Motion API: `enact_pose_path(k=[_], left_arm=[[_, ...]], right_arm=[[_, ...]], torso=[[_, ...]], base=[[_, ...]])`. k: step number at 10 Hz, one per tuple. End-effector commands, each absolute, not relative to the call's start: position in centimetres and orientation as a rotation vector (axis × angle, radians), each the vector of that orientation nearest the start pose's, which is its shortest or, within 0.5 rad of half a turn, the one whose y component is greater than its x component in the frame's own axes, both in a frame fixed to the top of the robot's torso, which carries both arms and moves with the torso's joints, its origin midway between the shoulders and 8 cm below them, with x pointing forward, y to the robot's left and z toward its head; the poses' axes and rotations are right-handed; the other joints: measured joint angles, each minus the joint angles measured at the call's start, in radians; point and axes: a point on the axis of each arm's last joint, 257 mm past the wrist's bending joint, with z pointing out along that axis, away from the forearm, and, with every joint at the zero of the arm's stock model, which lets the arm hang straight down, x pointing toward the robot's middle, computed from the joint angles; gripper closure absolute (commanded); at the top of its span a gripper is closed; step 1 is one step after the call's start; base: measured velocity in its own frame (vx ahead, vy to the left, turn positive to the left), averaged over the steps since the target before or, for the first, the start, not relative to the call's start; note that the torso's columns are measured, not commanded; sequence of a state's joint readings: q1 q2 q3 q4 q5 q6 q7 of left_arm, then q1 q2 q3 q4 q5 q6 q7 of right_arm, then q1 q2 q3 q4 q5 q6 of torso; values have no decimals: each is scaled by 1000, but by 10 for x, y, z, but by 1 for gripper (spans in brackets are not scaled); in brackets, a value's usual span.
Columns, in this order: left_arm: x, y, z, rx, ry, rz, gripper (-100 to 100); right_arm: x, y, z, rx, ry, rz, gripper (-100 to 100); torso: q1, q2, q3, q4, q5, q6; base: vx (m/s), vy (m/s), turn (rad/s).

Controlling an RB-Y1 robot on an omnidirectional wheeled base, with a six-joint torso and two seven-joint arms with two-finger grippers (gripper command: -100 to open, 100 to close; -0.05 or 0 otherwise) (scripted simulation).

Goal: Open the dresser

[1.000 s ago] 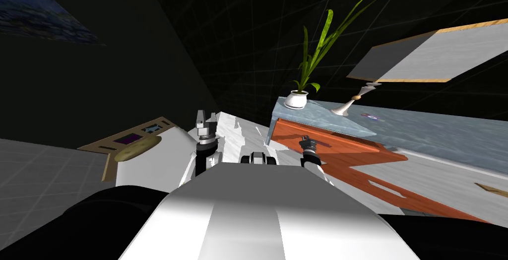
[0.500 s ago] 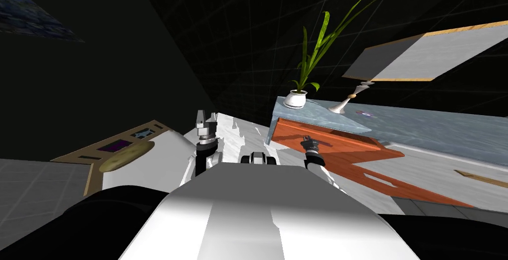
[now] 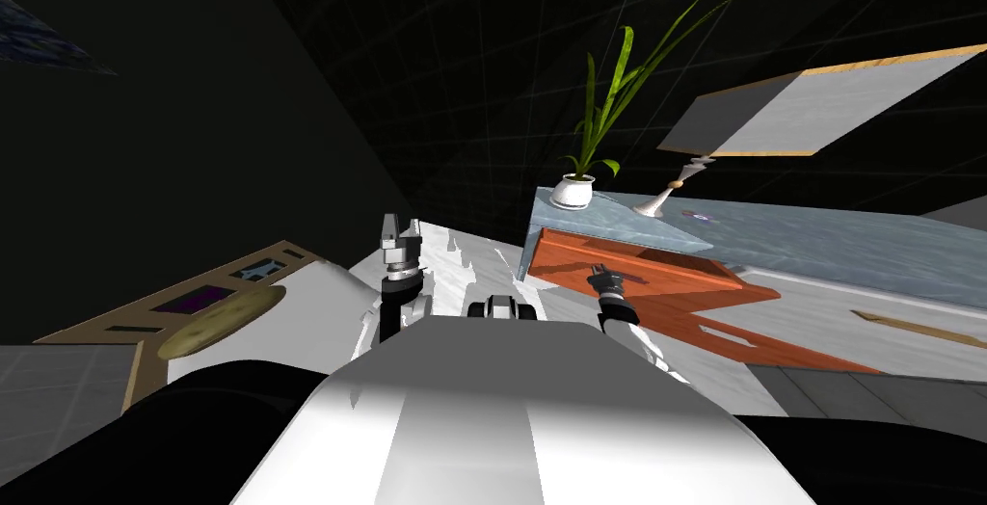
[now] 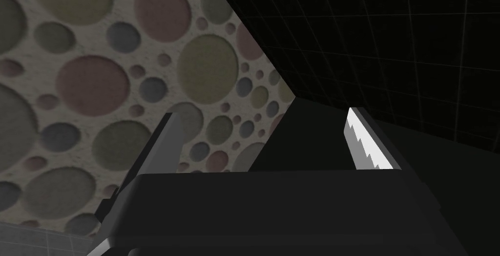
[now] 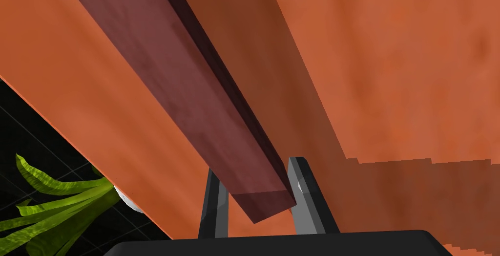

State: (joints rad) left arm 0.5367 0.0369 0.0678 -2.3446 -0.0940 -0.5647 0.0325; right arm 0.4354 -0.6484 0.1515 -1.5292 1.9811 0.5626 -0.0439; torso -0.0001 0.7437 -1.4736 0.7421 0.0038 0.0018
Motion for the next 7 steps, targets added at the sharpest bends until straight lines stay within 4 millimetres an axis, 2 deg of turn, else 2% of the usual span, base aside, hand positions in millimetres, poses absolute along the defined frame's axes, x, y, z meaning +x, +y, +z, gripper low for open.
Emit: enact_pose_path(k=[1, 3, 4, 5, 7], left_arm=[[316, 280, 53, -493, 629, -1219, 0], [317, 280, 53, -493, 629, -1219, 0], [317, 280, 53, -493, 629, -1219, 0], [317, 280, 53, -493, 629, -1219, 0], [316, 280, 53, -493, 629, -1219, 0]], right_arm=[[365, -483, -286, -636, 1573, -1065, 100], [365, -478, -281, -636, 1557, -1060, 100], [364, -476, -289, -647, 1573, -1052, 100], [367, -483, -283, -654, 1579, -1040, -100], [375, -494, -268, -661, 1575, -1031, -100]], torso=[[2, 4, 2, -1, -1, 1], [2, 3, 2, 0, 0, 2], [3, 1, 1, 0, 1, 2], [1, -5, -3, 0, 1, 0], [3, -10, -6, -5, -2, -2]], base=[[-169, 45, -57], [-175, 65, -55], [-85, 38, -11], [-29, 43, -51], [-6, 83, -80]])
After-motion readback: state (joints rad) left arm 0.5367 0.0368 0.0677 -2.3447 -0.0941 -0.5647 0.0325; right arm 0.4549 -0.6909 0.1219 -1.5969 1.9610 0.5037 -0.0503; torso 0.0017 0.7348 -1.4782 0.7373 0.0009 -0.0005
